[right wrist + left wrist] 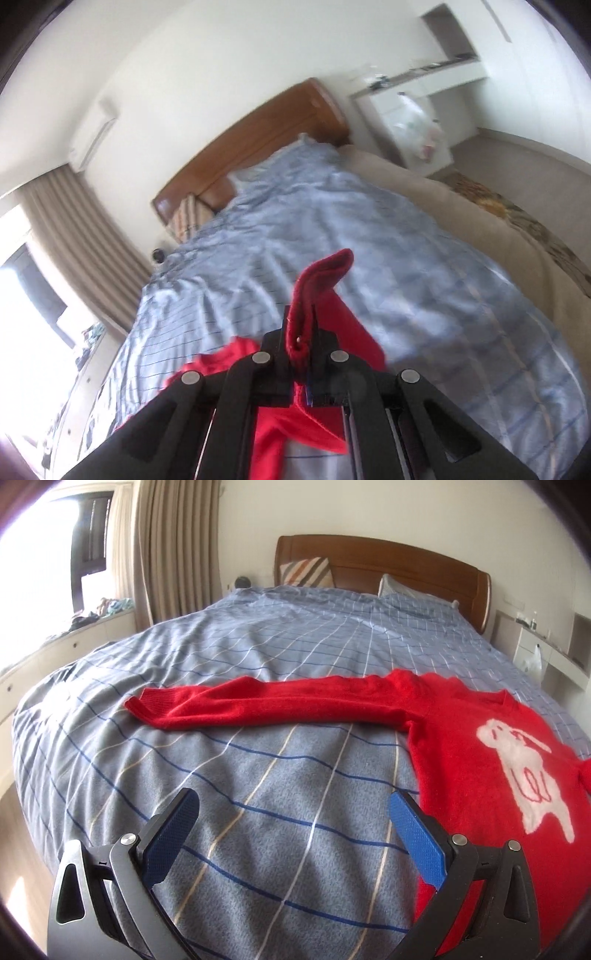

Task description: Fold small clothes

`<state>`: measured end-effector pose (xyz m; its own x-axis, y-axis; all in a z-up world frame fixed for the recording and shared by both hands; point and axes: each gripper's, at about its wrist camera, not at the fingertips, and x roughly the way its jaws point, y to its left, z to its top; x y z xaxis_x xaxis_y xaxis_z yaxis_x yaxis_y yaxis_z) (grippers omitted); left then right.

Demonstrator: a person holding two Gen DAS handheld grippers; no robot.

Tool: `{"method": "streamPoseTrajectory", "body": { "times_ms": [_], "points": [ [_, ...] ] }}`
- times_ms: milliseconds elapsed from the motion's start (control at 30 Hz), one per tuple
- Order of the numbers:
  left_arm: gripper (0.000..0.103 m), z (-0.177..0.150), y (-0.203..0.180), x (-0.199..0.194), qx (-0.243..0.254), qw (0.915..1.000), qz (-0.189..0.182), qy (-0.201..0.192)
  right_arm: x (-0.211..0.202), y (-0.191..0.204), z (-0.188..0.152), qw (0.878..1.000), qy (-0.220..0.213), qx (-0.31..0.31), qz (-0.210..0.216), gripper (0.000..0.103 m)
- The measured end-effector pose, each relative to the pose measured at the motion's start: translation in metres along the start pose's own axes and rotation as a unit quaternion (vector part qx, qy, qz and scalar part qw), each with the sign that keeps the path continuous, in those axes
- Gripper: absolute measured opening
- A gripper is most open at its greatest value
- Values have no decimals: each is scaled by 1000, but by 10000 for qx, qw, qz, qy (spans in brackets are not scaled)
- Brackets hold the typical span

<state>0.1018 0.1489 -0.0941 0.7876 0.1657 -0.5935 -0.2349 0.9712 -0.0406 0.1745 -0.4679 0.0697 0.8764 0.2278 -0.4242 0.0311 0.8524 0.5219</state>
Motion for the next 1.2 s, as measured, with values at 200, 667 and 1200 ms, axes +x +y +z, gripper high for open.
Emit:
{"method": "streamPoseTrajectory", "body": {
  "times_ms": [200, 667, 1200],
  "points": [
    [102, 0, 18, 5, -419, 9990, -65, 121, 85, 162, -22, 9844, 750, -1017, 1221, 4],
    [103, -3, 16, 21, -509, 9977, -165, 426, 138, 101, -129, 9722, 1867, -729, 1212, 81],
    [103, 3, 11, 25, -133, 9957, -429, 816, 55, -102, -173, 9916, 744, -750, -750, 82]
  ]
}}
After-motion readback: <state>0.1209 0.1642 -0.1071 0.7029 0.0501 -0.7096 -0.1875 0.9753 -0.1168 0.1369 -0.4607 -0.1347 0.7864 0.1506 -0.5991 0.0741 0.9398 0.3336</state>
